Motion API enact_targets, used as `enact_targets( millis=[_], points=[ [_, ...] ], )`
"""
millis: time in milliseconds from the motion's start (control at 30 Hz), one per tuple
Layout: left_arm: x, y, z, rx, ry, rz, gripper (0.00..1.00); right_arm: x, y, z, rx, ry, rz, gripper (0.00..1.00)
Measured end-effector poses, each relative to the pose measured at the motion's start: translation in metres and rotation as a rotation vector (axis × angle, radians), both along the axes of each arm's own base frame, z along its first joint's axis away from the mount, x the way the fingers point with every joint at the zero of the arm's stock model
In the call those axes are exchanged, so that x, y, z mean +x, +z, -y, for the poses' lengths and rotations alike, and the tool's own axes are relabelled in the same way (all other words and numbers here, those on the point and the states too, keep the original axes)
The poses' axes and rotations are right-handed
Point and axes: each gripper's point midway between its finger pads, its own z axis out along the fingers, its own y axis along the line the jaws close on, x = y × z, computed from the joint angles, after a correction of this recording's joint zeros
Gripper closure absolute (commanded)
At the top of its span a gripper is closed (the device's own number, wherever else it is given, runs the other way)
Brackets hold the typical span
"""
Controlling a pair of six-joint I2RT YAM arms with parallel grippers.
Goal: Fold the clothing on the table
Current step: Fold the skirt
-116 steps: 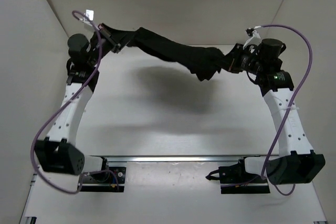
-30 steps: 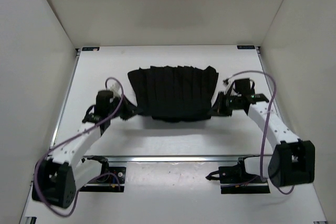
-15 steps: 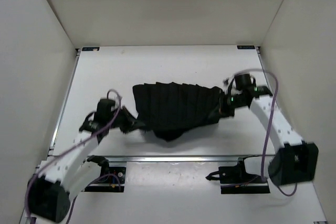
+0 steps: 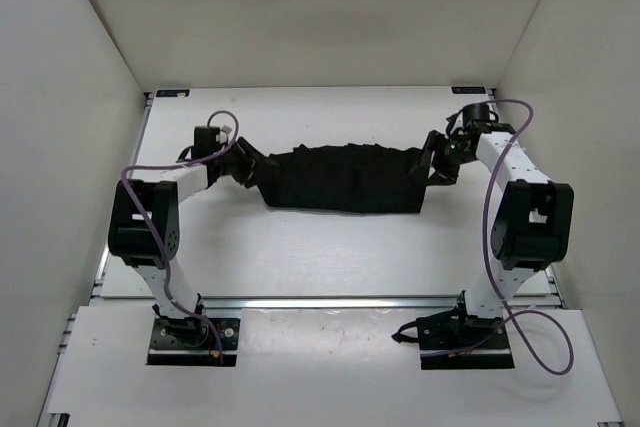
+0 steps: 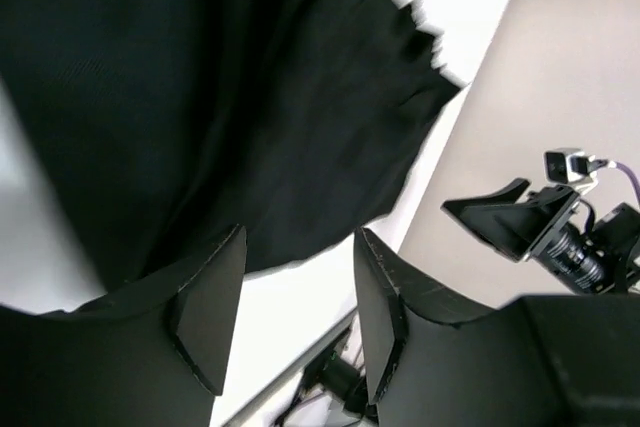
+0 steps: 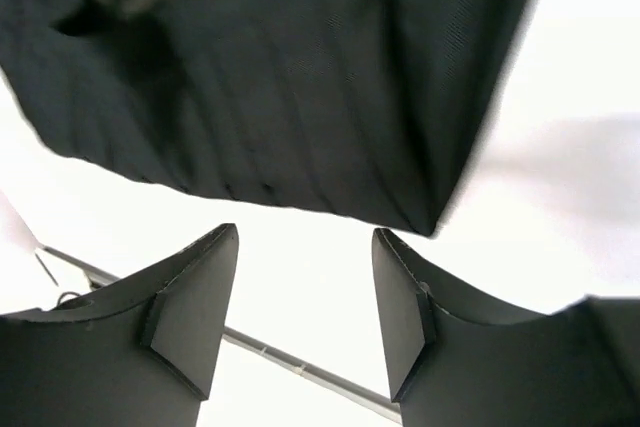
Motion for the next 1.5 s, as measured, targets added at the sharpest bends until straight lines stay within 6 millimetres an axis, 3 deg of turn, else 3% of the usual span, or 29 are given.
enact_targets(
  millis=[100, 200, 367, 533, 567, 600, 667, 700, 733, 867, 1067, 1200, 1300, 1367, 1433, 1500],
  points=[
    [-0.037, -0.025, -0.003, 0.001, 0.007, -0.064, 0.39, -0.019, -0.016, 0.015, 0.000, -0.043, -0.035, 0.45],
    [-0.059, -0.037, -0.005, 0.019, 0.009, -0.096, 0.38, -0.031, -0.035, 0.025, -0.001, -0.087, -0.061, 0.46],
    [-0.060, -0.047, -0.007, 0.097, 0.015, -0.085, 0.35, -0.056, -0.068, 0.026, 0.016, -0.131, -0.140, 0.46],
    [-0.062, -0.061, 0.002, 0.159, -0.005, -0.100, 0.35, -0.045, -0.080, 0.017, 0.024, -0.133, -0.125, 0.46],
    [-0.061, -0.065, 0.005, 0.170, -0.012, -0.107, 0.38, -0.042, -0.083, 0.016, 0.029, -0.135, -0.125, 0.49],
    [-0.059, -0.071, 0.008, 0.181, -0.020, -0.120, 0.49, -0.040, -0.087, 0.014, 0.034, -0.133, -0.126, 0.61],
    [-0.056, -0.081, 0.015, 0.188, -0.045, -0.141, 0.68, -0.037, -0.091, 0.008, 0.051, -0.122, -0.128, 0.97],
    [-0.054, -0.085, 0.018, 0.185, -0.057, -0.147, 0.96, -0.036, -0.095, 0.006, 0.063, -0.113, -0.131, 1.00],
    [-0.053, -0.087, 0.021, 0.179, -0.067, -0.148, 1.00, -0.036, -0.097, 0.004, 0.078, -0.109, -0.137, 1.00],
    [-0.058, -0.087, 0.025, 0.160, -0.091, -0.131, 1.00, -0.036, -0.096, 0.007, 0.117, -0.112, -0.140, 1.00],
    [-0.107, -0.088, 0.027, 0.125, -0.115, -0.164, 1.00, -0.050, -0.090, 0.048, 0.068, -0.178, -0.161, 1.00],
    [-0.122, -0.087, 0.046, 0.111, -0.152, -0.165, 1.00, -0.062, -0.081, 0.054, -0.031, -0.154, -0.192, 1.00],
    [-0.124, -0.087, 0.056, 0.111, -0.163, -0.158, 1.00, -0.045, -0.057, 0.037, -0.124, -0.073, -0.143, 1.00],
    [-0.125, -0.086, 0.060, 0.109, -0.163, -0.159, 1.00, -0.022, -0.029, 0.007, -0.182, 0.014, -0.042, 1.00],
    [-0.125, -0.086, 0.062, 0.107, -0.159, -0.159, 1.00, -0.002, 0.005, -0.044, -0.211, 0.123, 0.088, 1.00],
    [-0.124, -0.086, 0.063, 0.107, -0.156, -0.160, 1.00, 0.005, 0.041, -0.108, -0.202, 0.248, 0.222, 1.00]
  ],
)
